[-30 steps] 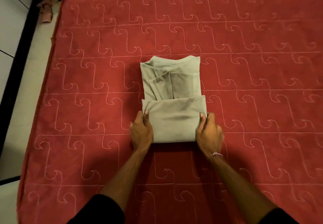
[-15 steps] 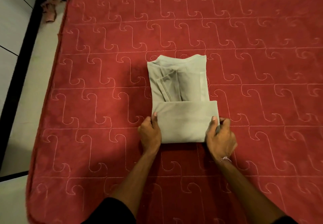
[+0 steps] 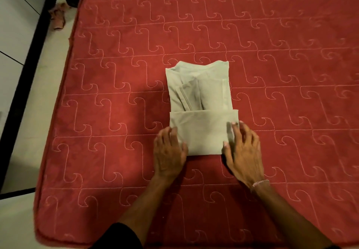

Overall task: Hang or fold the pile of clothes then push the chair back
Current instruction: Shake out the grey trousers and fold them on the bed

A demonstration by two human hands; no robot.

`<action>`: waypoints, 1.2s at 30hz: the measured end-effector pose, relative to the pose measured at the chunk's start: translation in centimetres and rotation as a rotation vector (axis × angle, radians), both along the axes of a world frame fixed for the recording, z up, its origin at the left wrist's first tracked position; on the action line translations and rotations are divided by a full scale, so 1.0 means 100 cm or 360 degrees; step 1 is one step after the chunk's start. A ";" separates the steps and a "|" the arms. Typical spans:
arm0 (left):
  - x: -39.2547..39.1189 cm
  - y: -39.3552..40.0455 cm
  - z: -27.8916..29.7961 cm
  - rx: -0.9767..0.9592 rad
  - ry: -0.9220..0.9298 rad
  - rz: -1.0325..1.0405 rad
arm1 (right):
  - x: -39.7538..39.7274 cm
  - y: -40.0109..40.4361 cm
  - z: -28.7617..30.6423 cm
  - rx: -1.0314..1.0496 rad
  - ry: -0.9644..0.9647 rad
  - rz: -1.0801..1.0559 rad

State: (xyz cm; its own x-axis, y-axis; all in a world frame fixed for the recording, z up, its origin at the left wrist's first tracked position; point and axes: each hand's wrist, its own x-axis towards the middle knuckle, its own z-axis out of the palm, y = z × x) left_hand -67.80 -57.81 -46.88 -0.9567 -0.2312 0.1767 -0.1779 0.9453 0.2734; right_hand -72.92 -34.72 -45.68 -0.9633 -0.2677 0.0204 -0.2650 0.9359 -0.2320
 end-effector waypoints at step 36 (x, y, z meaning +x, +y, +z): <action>-0.036 -0.019 0.084 0.1361 0.0245 0.0220 | -0.027 -0.006 0.087 -0.1279 -0.0364 -0.0366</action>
State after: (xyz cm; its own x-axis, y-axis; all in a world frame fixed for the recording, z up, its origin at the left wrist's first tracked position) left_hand -71.41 -59.74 -38.45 -0.8902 -0.4554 0.0147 -0.1785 0.3783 0.9083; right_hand -75.58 -35.35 -36.93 -0.9953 -0.0529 -0.0808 0.0446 0.4898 -0.8707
